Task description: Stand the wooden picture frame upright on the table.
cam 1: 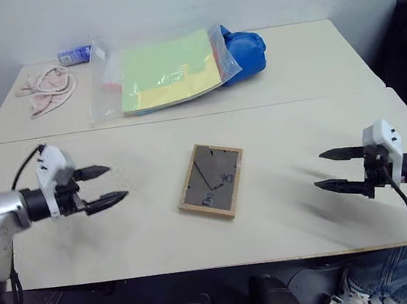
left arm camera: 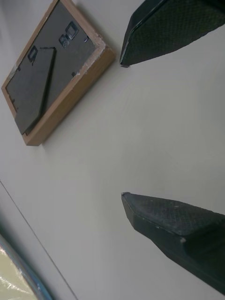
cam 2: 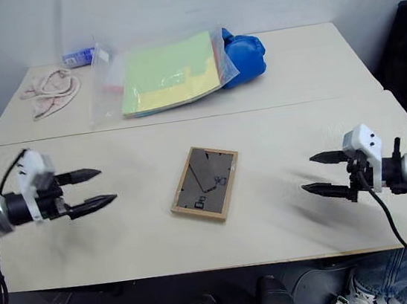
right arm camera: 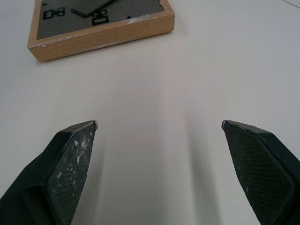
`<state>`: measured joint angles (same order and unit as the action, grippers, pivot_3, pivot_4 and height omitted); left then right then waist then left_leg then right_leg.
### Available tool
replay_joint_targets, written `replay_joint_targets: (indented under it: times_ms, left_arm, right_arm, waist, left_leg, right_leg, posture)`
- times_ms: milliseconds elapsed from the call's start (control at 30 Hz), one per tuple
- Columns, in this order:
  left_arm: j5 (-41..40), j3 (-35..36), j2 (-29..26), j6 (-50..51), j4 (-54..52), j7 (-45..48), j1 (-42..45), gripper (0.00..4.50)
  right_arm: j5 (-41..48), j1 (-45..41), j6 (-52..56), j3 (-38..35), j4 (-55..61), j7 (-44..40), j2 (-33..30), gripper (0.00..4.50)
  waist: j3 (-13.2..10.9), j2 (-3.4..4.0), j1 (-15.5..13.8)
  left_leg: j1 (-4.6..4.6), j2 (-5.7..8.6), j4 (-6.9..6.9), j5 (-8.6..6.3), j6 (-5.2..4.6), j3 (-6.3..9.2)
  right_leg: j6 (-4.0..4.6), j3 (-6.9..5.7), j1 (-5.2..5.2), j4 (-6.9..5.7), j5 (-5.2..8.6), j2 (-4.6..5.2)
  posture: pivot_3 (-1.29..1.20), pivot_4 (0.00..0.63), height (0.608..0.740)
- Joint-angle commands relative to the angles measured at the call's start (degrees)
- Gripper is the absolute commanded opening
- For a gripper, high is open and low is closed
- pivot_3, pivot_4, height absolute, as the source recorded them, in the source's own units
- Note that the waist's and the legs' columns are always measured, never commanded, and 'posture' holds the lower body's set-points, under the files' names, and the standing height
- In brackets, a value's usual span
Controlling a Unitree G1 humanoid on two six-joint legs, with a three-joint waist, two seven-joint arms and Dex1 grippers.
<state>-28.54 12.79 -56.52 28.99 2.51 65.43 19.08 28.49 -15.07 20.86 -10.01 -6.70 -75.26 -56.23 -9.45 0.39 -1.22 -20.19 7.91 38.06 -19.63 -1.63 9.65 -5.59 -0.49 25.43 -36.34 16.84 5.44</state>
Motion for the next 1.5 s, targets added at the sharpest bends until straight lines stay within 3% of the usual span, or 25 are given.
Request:
replay_joint_targets:
  times_ms: [33,333,433,600,800,867,1000,1200,1367,1500]
  left_arm:
    - [2.0,-2.5,-1.1,-3.1,1.9,4.0,1.5,4.50]
    - [5.6,-6.1,2.4,-6.4,3.1,2.6,2.6,4.50]
    - [8.0,-9.0,3.7,-9.2,5.0,3.6,4.8,3.90]
    - [12.3,-16.2,8.0,-13.1,7.9,5.8,9.3,2.45]
    - [20.5,-23.9,17.2,-20.8,18.7,3.5,17.2,0.58]
    - [22.0,-25.0,19.0,-23.0,21.2,3.1,18.6,0.02]
    - [21.6,-25.3,21.5,-20.4,20.7,3.7,19.8,0.02]
    - [13.1,-22.9,24.1,-5.7,7.5,5.4,16.6,0.02]
    - [14.9,-22.2,21.7,-0.7,4.5,1.7,13.0,0.02]
    - [9.7,-18.9,16.9,15.1,2.2,1.3,10.0,0.92]
  right_arm:
    - [1.6,-0.8,1.6,-2.1,2.4,-0.4,-0.9,4.37]
    - [1.1,-0.3,2.4,-1.7,6.6,4.3,0.9,4.37]
    - [1.0,-1.4,2.4,0.0,7.6,3.6,0.9,3.81]
    - [-3.2,-5.8,-0.3,6.2,7.1,3.3,3.1,2.27]
    - [-11.8,-14.7,-7.7,15.9,-1.7,3.0,10.7,0.22]
    - [-14.0,-17.0,-9.9,18.0,-4.6,2.9,12.8,0.00]
    - [-19.8,-21.8,-13.6,21.3,-11.0,6.9,17.5,0.00]
    - [-22.5,-26.0,-16.8,23.4,-17.3,7.6,23.7,0.00]
    - [-24.8,-26.5,-18.7,22.7,-18.7,8.7,23.8,0.00]
    - [-24.9,-24.2,-19.1,22.5,-13.6,3.8,18.7,0.00]
  waist:
    - [0.0,0.00,0.0]
    - [-0.1,-0.06,-0.3]
    - [-0.1,-0.07,-0.3]
    - [-0.1,-0.07,-0.2]
    - [-0.1,-0.18,-0.2]
    - [-0.2,-0.21,0.0]
    - [-0.2,-0.28,0.1]
    - [-0.2,-0.30,0.3]
    - [-0.2,-0.30,0.5]
    - [-0.2,-0.30,1.2]
  left_leg:
    - [-0.01,-0.01,-0.01,0.00,0.00,0.00]
    - [-0.09,-0.01,0.02,-0.01,-0.03,-0.04]
    - [-0.09,-0.01,0.05,0.02,-0.07,-0.12]
    - [-0.06,0.00,0.10,0.06,-0.12,-0.26]
    - [-0.09,0.02,0.15,0.10,-0.19,-0.45]
    - [-0.12,0.02,0.14,0.10,-0.19,-0.47]
    - [-0.17,0.04,0.17,0.10,-0.22,-0.56]
    - [-0.17,0.04,0.25,0.11,-0.24,-0.61]
    - [-0.16,0.06,0.29,0.11,-0.24,-0.62]
    - [-0.15,0.05,0.21,0.11,-0.22,-0.64]
  right_leg:
    - [0.00,0.00,0.00,0.05,0.00,-0.01]
    - [-0.12,0.03,0.02,0.17,-0.08,-0.02]
    - [-0.15,0.11,0.02,0.18,-0.18,-0.03]
    - [-0.22,0.23,0.01,0.19,-0.30,-0.05]
    - [-0.30,0.37,0.06,0.22,-0.39,-0.08]
    - [-0.31,0.41,0.12,0.24,-0.39,-0.09]
    - [-0.34,0.48,0.20,0.24,-0.41,-0.10]
    - [-0.37,0.57,0.25,0.07,-0.43,-0.10]
    - [-0.37,0.60,0.25,-0.11,-0.43,-0.10]
    - [-0.37,0.66,0.33,-0.19,-0.42,-0.12]
  posture:
    - [0.00,0.150,0.740]
    - [0.00,0.150,0.740]
    - [0.00,0.150,0.740]
    - [0.00,0.150,0.740]
    - [0.00,0.150,0.740]
    - [0.00,0.150,0.740]
    - [0.00,0.150,0.740]
    - [0.00,0.150,0.740]
    - [0.00,0.150,0.740]
    - [0.00,0.150,0.740]
